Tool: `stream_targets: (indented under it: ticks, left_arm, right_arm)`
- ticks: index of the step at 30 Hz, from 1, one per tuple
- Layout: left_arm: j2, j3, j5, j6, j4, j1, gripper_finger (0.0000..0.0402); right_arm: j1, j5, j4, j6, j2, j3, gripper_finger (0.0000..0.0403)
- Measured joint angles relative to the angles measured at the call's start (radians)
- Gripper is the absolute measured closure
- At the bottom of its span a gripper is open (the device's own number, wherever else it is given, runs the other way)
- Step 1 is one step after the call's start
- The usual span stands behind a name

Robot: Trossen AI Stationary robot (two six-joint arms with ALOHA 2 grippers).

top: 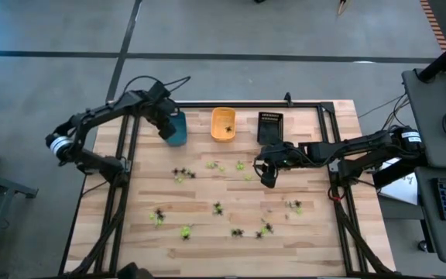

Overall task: Sort Halloween decoration
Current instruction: Put the white skull toy into the blue bin, then put the green spider toy into the black bin

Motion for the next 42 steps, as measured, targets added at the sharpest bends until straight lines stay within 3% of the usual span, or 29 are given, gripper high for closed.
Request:
stream_targets:
  ticks: [7, 15, 25, 33, 42]
  left_arm:
    - [0.083, 0.013, 0.001, -0.009, 0.001, 0.0, 0.0356]
    - [0.091, 0.015, 0.0, -0.009, 0.008, -0.001, 0.0301]
    - [0.075, 0.015, 0.017, -0.051, 0.01, -0.006, 0.029]
    - [-0.044, 0.009, 0.064, -0.123, 0.063, -0.081, 0.0299]
    - [-0.254, -0.098, 0.113, -0.249, 0.327, -0.312, 0.0312]
  right_arm:
    - [0.0, 0.0, 0.0, 0.0, 0.0, 0.0, 0.0273]
    - [0.0, 0.0, 0.0, 0.001, 0.0, 0.0, 0.0261]
    - [0.0, -0.001, 0.0, 0.056, 0.0, 0.0, 0.0254]
    - [0.0, -0.034, 0.002, 0.207, 0.0, 0.0, 0.0264]
    - [0.012, -0.116, 0.004, 0.154, 0.0, 0.002, 0.0276]
